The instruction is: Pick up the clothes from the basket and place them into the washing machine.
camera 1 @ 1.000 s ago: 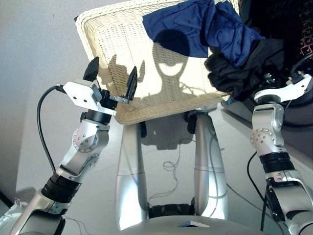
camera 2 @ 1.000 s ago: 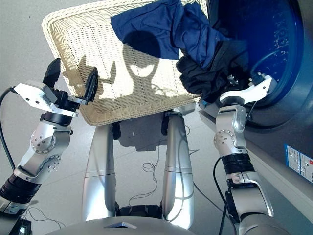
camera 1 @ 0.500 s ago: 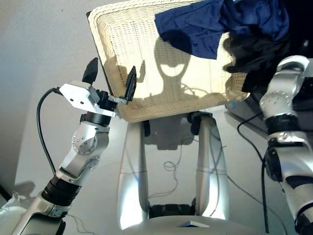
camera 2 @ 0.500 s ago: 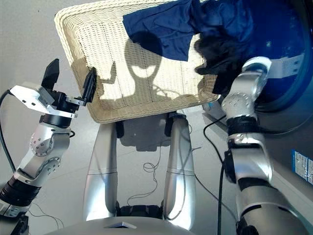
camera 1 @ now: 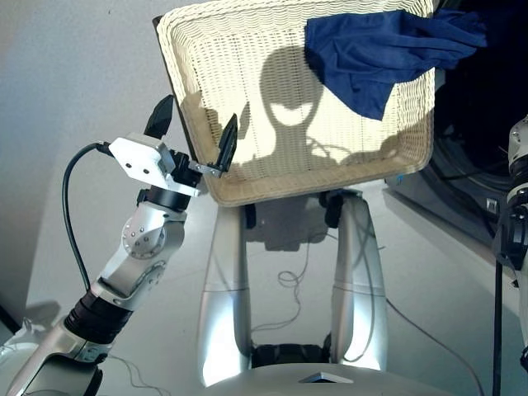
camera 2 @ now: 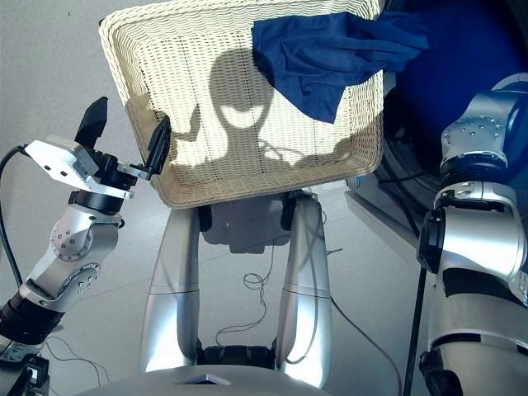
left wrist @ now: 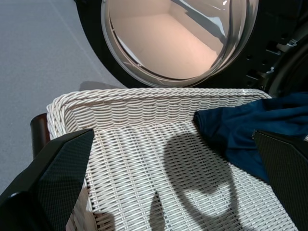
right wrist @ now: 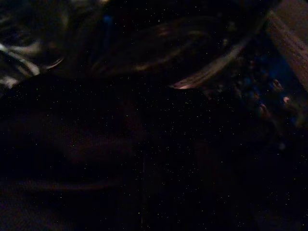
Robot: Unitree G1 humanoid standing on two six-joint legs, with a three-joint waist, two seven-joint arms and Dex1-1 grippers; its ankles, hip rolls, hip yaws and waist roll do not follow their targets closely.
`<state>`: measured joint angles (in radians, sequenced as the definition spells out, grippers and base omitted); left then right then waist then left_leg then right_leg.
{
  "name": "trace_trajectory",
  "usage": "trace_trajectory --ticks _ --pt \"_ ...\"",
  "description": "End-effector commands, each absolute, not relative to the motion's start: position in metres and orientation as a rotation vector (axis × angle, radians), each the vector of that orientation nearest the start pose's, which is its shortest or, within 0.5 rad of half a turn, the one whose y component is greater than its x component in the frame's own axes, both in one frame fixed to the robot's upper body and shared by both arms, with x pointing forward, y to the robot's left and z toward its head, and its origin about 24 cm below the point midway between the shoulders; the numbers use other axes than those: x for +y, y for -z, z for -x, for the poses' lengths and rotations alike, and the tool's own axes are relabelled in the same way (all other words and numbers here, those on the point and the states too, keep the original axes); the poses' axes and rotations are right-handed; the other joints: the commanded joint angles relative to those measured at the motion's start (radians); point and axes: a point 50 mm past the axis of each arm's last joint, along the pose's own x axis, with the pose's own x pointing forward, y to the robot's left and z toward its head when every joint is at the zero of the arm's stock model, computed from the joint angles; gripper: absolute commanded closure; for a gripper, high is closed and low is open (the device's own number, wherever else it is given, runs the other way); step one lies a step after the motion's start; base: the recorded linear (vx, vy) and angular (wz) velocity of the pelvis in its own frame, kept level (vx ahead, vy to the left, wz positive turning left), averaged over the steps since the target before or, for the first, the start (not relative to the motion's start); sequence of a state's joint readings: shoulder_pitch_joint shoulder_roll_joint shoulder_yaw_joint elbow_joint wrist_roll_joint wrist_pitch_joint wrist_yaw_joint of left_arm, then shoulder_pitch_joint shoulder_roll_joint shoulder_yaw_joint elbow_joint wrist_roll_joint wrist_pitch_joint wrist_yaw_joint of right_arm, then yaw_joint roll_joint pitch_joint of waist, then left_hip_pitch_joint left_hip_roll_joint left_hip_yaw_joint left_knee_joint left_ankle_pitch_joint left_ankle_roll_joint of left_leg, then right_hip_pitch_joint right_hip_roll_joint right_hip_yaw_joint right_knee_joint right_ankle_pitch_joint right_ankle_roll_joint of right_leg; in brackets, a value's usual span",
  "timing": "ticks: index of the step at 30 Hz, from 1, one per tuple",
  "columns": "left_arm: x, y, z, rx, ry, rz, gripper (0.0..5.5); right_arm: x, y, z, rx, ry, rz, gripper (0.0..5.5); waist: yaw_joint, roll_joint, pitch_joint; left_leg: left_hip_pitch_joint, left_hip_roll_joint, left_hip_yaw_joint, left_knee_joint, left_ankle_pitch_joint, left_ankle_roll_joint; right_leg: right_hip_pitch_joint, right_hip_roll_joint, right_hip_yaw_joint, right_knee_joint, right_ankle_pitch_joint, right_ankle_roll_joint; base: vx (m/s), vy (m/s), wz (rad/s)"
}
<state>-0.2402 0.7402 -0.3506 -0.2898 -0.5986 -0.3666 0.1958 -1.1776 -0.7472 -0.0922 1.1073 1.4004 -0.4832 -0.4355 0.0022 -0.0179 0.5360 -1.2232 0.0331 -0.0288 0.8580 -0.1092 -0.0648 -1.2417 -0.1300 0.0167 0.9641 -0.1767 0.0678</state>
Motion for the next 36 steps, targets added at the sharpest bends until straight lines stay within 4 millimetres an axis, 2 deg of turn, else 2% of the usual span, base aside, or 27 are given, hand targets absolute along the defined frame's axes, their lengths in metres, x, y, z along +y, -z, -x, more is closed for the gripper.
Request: trace_trajectory --ticks 1,7,8,9,14,19,20,22,24,27,31,32,33,34,35,36 --pt "0.153 -0.204 -0.233 -0.737 0.384 0.064 0.00 -0.419 -0.323 -0.289 -0.971 1.020 -1.107 5.50 -0.021 0.009 -0.016 0.033 -0.011 0.061 -0.019 0.000 0.008 0.025 0.026 -0.038 -0.105 0.104 0.004 0.000 0.000 0.000" --pt "0.152 -0.206 -0.232 -0.759 0.378 0.055 0.00 -0.413 -0.328 -0.290 -0.964 1.041 -1.026 5.50 -0.023 0.007 -0.016 0.027 -0.014 0.060 -0.014 -0.001 0.010 0.020 0.028 -0.037 -0.100 0.104 0.003 0.000 0.000 0.000" --pt "0.152 -0.207 -0.232 -0.761 0.380 0.056 0.00 -0.412 -0.327 -0.292 -0.952 1.040 -1.009 4.21 -0.023 0.007 -0.016 0.026 -0.013 0.061 -0.015 -0.001 0.010 0.019 0.028 -0.037 -0.100 0.104 0.003 0.000 0.000 0.000" --pt "0.151 -0.207 -0.232 -0.761 0.387 0.052 0.00 -0.412 -0.326 -0.293 -0.927 1.038 -0.973 0.00 -0.023 0.007 -0.016 0.026 -0.014 0.060 -0.015 0.000 0.010 0.019 0.028 -0.036 -0.100 0.105 0.003 0.000 0.000 0.000" --pt "0.148 -0.206 -0.232 -0.755 0.413 0.072 0.00 -0.402 -0.323 -0.307 -0.877 0.943 -0.878 0.00 -0.020 0.010 -0.016 0.028 -0.015 0.060 -0.022 0.003 0.009 0.020 0.029 -0.034 -0.106 0.109 0.003 0.000 0.000 0.000" --pt "0.150 -0.202 -0.233 -0.741 0.402 0.076 0.00 -0.369 -0.325 -0.323 -0.888 0.809 -0.726 0.00 -0.022 0.012 -0.016 0.030 -0.013 0.065 -0.033 0.008 0.012 0.021 0.031 -0.034 -0.115 0.112 0.000 0.000 0.000 0.000" --pt "0.150 -0.203 -0.233 -0.749 0.397 0.072 0.00 -0.356 -0.327 -0.327 -0.884 0.760 -0.600 0.00 -0.024 0.011 -0.016 0.028 -0.013 0.066 -0.033 0.010 0.013 0.019 0.032 -0.034 -0.116 0.115 0.000 0.000 0.000 0.000" --pt "0.151 -0.202 -0.233 -0.754 0.379 0.070 0.00 -0.332 -0.329 -0.326 -0.927 0.704 -0.469 0.00 -0.031 0.010 -0.016 0.025 -0.013 0.067 -0.036 0.012 0.014 0.016 0.033 -0.035 -0.118 0.117 -0.001 0.000 0.000 0.000" --pt "0.152 -0.202 -0.232 -0.766 0.357 0.062 0.00 -0.305 -0.323 -0.324 -0.962 0.627 -0.343 0.00 -0.037 0.010 -0.016 0.023 -0.011 0.069 -0.043 0.015 0.018 0.012 0.034 -0.035 -0.121 0.119 -0.001 0.000 0.000 0.000" --pt "0.153 -0.203 -0.231 -0.782 0.343 0.024 0.00 -0.274 -0.304 -0.320 -0.959 0.531 -0.145 0.00 -0.045 0.007 -0.016 0.018 -0.011 0.071 -0.049 0.018 0.021 0.005 0.037 -0.032 -0.122 0.119 -0.003 0.000 0.000 0.000" --pt "0.154 -0.203 -0.229 -0.793 0.336 0.001 0.00 -0.243 -0.291 -0.303 -0.984 0.383 0.189 0.00 -0.054 0.002 -0.016 0.012 -0.010 0.068 -0.051 0.021 0.023 0.000 0.039 -0.035 -0.127 0.119 -0.002 0.000 0.000 0.000" --pt "0.154 -0.201 -0.228 -0.790 0.335 -0.012 0.00 -0.246 -0.288 -0.299 -0.992 0.408 0.209 0.00 -0.055 0.003 -0.016 0.013 -0.011 0.067 -0.051 0.021 0.024 0.001 0.039 -0.037 -0.125 0.117 -0.002 0.100 -0.017 -0.027" --pt "0.155 -0.199 -0.227 -0.781 0.334 -0.031 0.00 -0.239 -0.287 -0.296 -0.990 0.378 0.349 0.00 -0.054 0.005 -0.016 0.031 -0.010 0.063 -0.042 -0.011 0.019 0.018 0.042 -0.033 -0.113 0.086 0.004 0.000 0.000 0.000" --pt "0.157 -0.201 -0.225 -0.791 0.335 -0.056 0.00 -0.233 -0.291 -0.288 -1.034 0.365 0.448 0.00 -0.057 0.003 -0.016 0.014 -0.010 0.069 -0.052 0.021 0.024 0.003 0.040 -0.036 -0.125 0.116 0.000 0.100 -0.011 -0.004" --pt "0.157 -0.199 -0.224 -0.783 0.334 -0.067 0.00 -0.226 -0.293 -0.283 -1.058 0.337 0.553 0.00 -0.056 0.004 -0.016 0.031 -0.010 0.066 -0.039 -0.011 0.019 0.019 0.044 -0.033 -0.109 0.087 0.007 -0.079 -0.001 -0.006" --pt "0.159 -0.199 -0.223 -0.782 0.336 -0.086 0.00 -0.218 -0.297 -0.278 -1.081 0.294 0.697 0.00 -0.057 0.002 -0.016 0.014 -0.009 0.070 -0.045 0.020 0.025 0.002 0.043 -0.035 -0.120 0.118 0.002 0.102 -0.020 -0.037"
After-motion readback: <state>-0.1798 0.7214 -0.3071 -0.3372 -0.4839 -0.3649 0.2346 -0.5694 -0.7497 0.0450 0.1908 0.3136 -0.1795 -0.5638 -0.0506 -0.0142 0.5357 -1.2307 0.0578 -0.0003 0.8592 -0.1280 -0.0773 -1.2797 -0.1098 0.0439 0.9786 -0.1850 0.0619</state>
